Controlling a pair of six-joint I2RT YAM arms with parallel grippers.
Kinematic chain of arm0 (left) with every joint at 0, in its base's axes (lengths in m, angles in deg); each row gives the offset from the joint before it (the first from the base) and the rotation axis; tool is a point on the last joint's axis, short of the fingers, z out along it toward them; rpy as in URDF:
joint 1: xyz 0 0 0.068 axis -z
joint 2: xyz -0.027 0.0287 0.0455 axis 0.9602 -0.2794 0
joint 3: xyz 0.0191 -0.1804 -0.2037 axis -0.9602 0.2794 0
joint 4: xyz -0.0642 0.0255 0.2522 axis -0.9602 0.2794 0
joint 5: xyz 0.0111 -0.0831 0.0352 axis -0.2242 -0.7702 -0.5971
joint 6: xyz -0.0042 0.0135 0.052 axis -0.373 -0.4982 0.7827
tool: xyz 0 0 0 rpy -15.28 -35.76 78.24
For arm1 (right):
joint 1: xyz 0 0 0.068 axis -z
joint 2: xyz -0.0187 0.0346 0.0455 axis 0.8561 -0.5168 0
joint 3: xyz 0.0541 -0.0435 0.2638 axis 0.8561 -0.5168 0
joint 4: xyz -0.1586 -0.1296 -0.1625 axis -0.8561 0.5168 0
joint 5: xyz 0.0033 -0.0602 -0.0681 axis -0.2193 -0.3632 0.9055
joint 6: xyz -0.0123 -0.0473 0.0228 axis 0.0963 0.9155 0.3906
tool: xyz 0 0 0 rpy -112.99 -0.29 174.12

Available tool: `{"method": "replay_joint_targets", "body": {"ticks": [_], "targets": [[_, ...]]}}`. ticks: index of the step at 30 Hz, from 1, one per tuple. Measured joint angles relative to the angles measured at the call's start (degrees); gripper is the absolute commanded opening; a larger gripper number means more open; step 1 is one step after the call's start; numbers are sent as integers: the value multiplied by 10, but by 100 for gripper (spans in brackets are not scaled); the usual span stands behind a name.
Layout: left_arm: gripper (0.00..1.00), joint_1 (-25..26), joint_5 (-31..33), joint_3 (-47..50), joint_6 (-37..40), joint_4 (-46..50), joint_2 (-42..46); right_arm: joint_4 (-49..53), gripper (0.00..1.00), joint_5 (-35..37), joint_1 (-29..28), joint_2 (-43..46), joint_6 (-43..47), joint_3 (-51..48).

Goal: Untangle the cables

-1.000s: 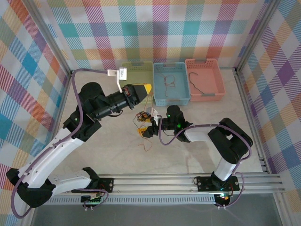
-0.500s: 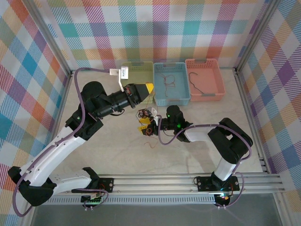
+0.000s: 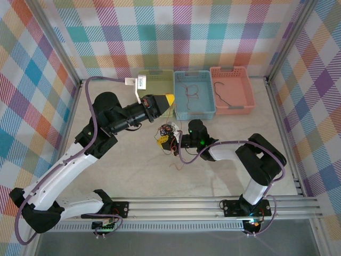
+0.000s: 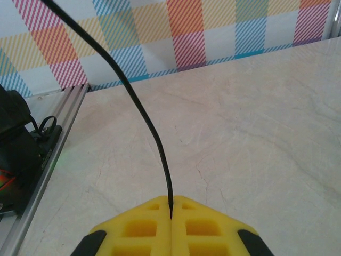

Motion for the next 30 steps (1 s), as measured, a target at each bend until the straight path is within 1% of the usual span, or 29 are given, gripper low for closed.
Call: {"method": "replay_joint_targets", "body": {"ticks": [4,8,11,16,19,24,30], "targets": [[0,0,5,0,6,12,4,3,0,35,0,7,1,-2],[0,0,32,0,37,56,31,10,0,90,8,20,2,-6],[0,0,85,0,74,114,78,18,0,144,18,34,-1,-16],[0,1,217,21,126,208,207,29,0,231,56,48,-28,-31],[0,1,277,37,151,278,272,23,0,273,71,71,-49,-42],[0,1,331,55,181,365,325,0,0,318,99,104,-102,-63],[0,5,352,69,203,433,345,-13,0,355,120,134,-151,-100]]}}
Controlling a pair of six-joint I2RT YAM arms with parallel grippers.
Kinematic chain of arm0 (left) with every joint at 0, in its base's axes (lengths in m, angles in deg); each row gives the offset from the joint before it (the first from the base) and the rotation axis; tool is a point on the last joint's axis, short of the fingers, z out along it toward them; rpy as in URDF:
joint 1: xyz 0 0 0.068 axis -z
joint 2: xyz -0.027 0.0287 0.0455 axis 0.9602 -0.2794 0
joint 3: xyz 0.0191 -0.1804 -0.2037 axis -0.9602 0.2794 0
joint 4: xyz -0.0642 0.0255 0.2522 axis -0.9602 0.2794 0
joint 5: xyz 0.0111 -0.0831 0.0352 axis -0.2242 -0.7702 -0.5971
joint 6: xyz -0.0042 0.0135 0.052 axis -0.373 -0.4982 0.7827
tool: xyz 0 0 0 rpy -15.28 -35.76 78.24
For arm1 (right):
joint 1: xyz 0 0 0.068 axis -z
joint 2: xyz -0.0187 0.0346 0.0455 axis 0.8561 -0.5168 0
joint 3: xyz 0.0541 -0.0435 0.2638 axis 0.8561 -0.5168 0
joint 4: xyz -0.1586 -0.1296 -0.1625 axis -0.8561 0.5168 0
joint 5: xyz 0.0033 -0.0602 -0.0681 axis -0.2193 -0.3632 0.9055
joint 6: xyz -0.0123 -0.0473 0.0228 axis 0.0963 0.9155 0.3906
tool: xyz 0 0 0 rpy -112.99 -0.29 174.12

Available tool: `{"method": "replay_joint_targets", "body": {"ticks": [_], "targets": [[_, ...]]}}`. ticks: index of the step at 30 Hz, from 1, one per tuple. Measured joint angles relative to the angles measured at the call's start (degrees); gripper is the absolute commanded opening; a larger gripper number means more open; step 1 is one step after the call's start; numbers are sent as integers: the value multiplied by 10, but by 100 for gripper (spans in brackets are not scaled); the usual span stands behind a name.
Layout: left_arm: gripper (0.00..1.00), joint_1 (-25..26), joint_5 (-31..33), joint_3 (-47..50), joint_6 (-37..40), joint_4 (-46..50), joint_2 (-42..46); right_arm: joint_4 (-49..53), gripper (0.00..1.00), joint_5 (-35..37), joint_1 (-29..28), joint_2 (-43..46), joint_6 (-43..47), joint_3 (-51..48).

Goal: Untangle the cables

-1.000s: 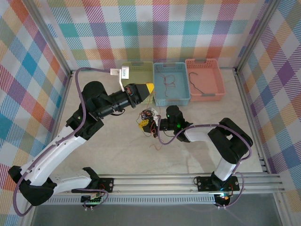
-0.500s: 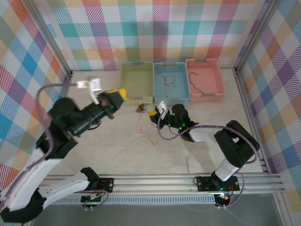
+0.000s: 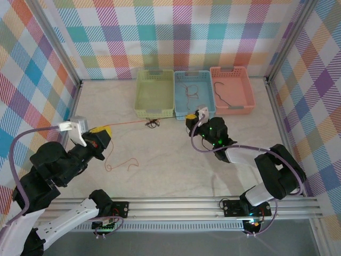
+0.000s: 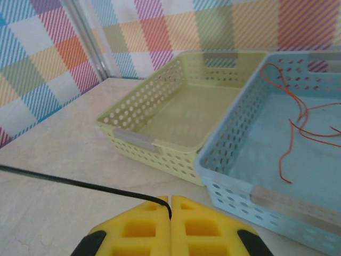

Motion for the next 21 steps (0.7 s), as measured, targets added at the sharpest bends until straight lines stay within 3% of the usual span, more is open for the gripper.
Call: {"method": "replay_joint_targets", "body": {"ticks": [11,17,21], "targets": [[0,3,-10,46,-4,14,26,-21,0,5,23,17,-44,-26],[0,2,-44,177,-69,-90,28,31,0,5,41,13,-35,-26],[0,2,-69,296,-120,-168,-16,101,0,5,39,31,-15,-24]]}}
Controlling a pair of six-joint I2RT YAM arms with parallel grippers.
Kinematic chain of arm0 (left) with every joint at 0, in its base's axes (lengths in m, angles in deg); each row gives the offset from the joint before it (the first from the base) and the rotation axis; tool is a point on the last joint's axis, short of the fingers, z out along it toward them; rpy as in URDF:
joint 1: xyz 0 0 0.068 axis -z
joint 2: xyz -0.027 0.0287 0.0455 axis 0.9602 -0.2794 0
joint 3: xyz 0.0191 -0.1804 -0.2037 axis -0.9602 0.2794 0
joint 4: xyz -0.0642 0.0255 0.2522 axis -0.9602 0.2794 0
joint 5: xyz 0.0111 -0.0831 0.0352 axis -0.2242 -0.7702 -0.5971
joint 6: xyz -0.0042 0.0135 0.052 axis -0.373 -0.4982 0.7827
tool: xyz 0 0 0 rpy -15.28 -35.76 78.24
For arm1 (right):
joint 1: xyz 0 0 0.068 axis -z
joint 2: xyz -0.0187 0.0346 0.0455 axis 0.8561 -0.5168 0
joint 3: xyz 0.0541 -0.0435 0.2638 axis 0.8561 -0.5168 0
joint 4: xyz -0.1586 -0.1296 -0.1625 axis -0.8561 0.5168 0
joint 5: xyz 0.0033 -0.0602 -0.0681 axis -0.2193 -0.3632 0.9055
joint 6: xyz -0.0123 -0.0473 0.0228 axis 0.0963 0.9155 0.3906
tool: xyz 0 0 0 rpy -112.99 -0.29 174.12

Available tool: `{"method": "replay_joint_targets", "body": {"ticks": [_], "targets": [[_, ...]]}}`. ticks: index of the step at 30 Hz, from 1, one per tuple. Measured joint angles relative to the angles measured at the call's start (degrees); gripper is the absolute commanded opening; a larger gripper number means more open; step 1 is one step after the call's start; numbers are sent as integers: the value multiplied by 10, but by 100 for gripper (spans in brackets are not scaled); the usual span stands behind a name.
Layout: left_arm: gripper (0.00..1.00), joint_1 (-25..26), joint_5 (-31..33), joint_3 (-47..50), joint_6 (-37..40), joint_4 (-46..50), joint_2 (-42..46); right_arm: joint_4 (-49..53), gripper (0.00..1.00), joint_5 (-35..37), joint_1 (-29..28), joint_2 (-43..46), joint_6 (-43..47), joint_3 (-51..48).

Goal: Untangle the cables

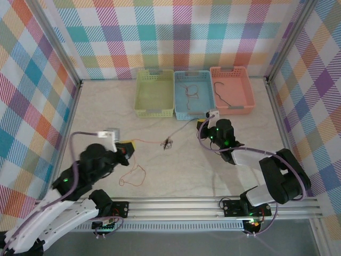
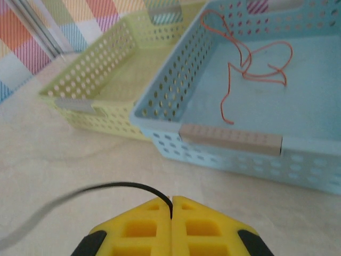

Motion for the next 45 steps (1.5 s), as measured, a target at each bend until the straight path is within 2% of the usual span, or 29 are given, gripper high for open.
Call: {"method": "replay_joint_targets", "body": {"ticks": [4,5,7,9,10,12,17,19,22,29,30,32,36,38,41,45], "targets": [[0,-3,-19,69,-39,-42,-69,73,0,-1,-2,23,11,23],[8,-5,-23,78,-47,-48,-83,88,0,-1,-3,30,14,27],[32,-12,-30,87,-58,-59,-104,114,0,-4,-3,38,19,31],[59,-21,-36,90,-71,-69,-121,137,0,-5,-4,40,24,31],[66,-25,-38,90,-76,-72,-127,148,0,-7,-5,40,26,31],[74,-35,-42,87,-81,-73,-136,157,0,-7,-5,40,32,28],[79,-44,-37,36,-79,-48,-156,160,0,-4,-5,28,37,26],[79,-45,-35,15,-76,-58,-173,160,0,-1,-5,21,37,25],[75,-48,-45,-9,-75,-105,-247,160,0,7,-5,19,37,24],[60,-63,-154,-80,-103,-264,-590,160,0,16,-5,13,37,24],[53,-63,-169,-94,-107,-275,-627,160,0,17,-5,10,37,24],[50,-66,-202,-120,-118,-299,-685,160,0,18,-5,7,37,24],[47,-73,-243,-145,-130,-333,-714,160,0,20,-5,5,36,24],[43,-75,-250,-158,-130,-333,-715,160,0,20,-5,5,36,24],[31,-76,-258,-179,-131,-332,-717,160,0,20,-5,5,36,24],[9,-76,-269,-193,-134,-333,-727,160,0,22,-5,4,36,24]]}}
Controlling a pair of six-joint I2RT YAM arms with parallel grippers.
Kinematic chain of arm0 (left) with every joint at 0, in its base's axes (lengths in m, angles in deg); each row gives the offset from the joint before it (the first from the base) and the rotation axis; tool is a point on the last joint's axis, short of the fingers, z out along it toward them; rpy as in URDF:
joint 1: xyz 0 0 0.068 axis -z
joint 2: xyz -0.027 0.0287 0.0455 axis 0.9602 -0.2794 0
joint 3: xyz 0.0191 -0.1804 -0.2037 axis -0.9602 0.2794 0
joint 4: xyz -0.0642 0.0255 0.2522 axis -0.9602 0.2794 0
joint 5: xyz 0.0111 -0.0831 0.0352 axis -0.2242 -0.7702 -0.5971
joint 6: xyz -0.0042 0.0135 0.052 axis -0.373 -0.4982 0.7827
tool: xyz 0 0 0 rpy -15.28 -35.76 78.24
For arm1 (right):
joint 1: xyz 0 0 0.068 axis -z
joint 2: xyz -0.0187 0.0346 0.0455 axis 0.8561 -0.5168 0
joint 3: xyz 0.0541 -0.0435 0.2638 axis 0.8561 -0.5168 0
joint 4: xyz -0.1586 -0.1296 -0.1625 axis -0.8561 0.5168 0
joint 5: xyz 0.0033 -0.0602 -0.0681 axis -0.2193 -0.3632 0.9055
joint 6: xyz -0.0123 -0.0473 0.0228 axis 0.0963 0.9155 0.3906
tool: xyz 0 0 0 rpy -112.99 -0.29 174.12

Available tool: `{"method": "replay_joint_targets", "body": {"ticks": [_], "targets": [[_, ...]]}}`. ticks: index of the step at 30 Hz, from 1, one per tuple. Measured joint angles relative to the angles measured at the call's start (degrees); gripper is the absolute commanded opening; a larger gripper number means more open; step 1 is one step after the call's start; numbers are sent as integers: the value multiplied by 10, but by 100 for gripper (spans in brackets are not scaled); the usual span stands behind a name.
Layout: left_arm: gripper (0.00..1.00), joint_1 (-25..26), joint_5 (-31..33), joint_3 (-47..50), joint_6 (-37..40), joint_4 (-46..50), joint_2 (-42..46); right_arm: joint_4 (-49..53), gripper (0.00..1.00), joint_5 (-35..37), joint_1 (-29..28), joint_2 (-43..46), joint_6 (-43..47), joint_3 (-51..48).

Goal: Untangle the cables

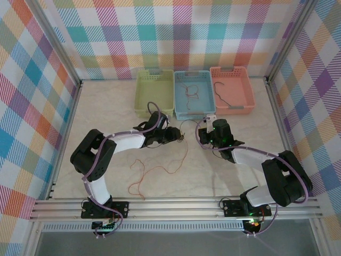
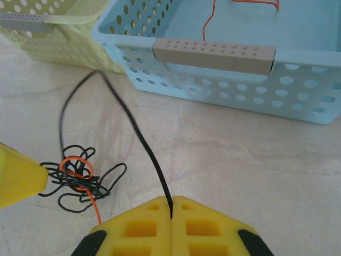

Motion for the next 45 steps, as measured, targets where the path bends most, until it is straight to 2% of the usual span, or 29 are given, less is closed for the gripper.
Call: {"method": "replay_joint_targets", "body": {"ticks": [2,7,11,13,15,17,18,22,25,32,33,40,45], "targets": [[0,0,-3,0,-1,1,-6,0,0,2,0,0,0,0],[0,-1,-4,0,2,3,-9,0,0,4,0,0,0,0],[0,-1,-6,0,6,3,-7,0,6,9,0,0,0,0],[0,-2,-16,1,9,-2,-4,1,19,13,0,0,1,0],[0,-2,-30,5,16,-3,6,6,46,17,0,4,10,0],[0,-3,-42,14,30,-4,25,16,57,19,0,16,18,0],[0,-3,-46,19,38,-3,37,22,59,19,0,27,23,0],[0,-3,-71,27,70,0,92,27,58,-2,0,84,40,0],[0,-3,-93,28,94,3,130,26,53,-53,0,133,49,0],[0,-3,-123,28,163,70,218,75,31,-205,0,209,72,21],[0,-3,-126,28,171,78,232,86,31,-224,0,219,74,25],[0,5,-150,32,211,123,293,155,45,-323,-2,237,76,76],[0,9,-157,33,228,153,318,186,46,-366,-19,221,77,101]]}}
